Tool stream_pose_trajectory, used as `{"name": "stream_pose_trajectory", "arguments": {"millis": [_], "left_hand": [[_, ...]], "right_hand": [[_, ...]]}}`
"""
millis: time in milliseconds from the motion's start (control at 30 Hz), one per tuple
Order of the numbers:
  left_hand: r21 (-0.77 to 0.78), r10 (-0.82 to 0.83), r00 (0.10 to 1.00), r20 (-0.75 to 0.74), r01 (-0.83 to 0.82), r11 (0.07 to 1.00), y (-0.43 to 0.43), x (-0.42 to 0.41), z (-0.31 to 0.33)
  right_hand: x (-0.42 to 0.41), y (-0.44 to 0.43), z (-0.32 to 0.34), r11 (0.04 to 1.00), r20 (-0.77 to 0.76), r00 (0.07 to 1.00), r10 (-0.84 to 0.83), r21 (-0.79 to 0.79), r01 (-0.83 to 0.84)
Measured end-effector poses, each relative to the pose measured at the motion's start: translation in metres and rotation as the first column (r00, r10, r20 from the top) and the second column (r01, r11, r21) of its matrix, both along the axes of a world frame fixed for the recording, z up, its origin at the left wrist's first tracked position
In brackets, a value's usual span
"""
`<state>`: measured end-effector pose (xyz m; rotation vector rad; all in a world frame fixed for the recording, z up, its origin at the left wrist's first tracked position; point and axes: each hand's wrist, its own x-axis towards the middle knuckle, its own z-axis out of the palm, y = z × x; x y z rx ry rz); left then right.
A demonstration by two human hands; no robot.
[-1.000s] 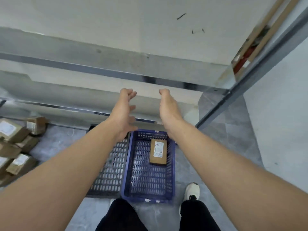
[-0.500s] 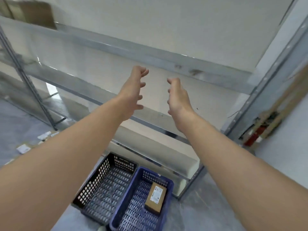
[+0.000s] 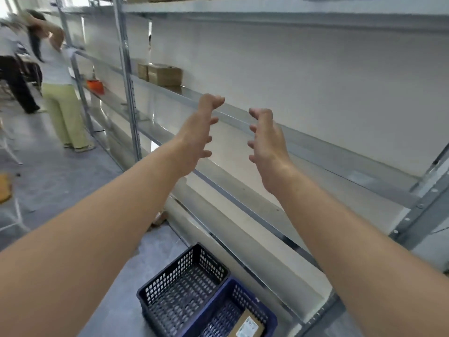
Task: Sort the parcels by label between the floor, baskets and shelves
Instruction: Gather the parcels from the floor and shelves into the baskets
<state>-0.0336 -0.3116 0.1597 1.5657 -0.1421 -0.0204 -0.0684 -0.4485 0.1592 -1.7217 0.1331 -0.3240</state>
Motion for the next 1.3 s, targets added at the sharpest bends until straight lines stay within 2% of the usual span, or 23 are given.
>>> {"name": "stream_pose_trajectory", "arguments": {"millis": [267, 500, 700, 967, 1300], "left_hand": [[0.015, 0.094, 0.995, -0.032, -0.094, 0.995, 0.127, 0.008, -0.032], [0.062, 0.173, 0.984, -0.04, -0.171, 0.983, 0.272, 0.041, -0.053], [0.109, 0.216, 0.966, -0.144, -0.201, 0.973, 0.373, 0.077, -0.072], [0.129, 0.221, 0.954, -0.204, -0.198, 0.972, 0.443, 0.141, -0.093], [0.176, 0.281, 0.888, -0.364, -0.23, 0.957, 0.48, 0.304, -0.162]], "right_hand": [[0.032, 0.119, -0.022, 0.994, -0.049, 0.993, 0.105, 0.027, -0.103], [0.076, 0.263, -0.048, 0.989, -0.079, 0.986, 0.149, 0.014, -0.148], [0.115, 0.36, -0.065, 0.986, -0.139, 0.977, 0.164, 0.033, -0.161], [0.185, 0.424, -0.08, 0.985, -0.177, 0.97, 0.169, 0.001, -0.171], [0.36, 0.466, -0.162, 0.977, -0.306, 0.928, 0.214, 0.079, -0.199]]}}
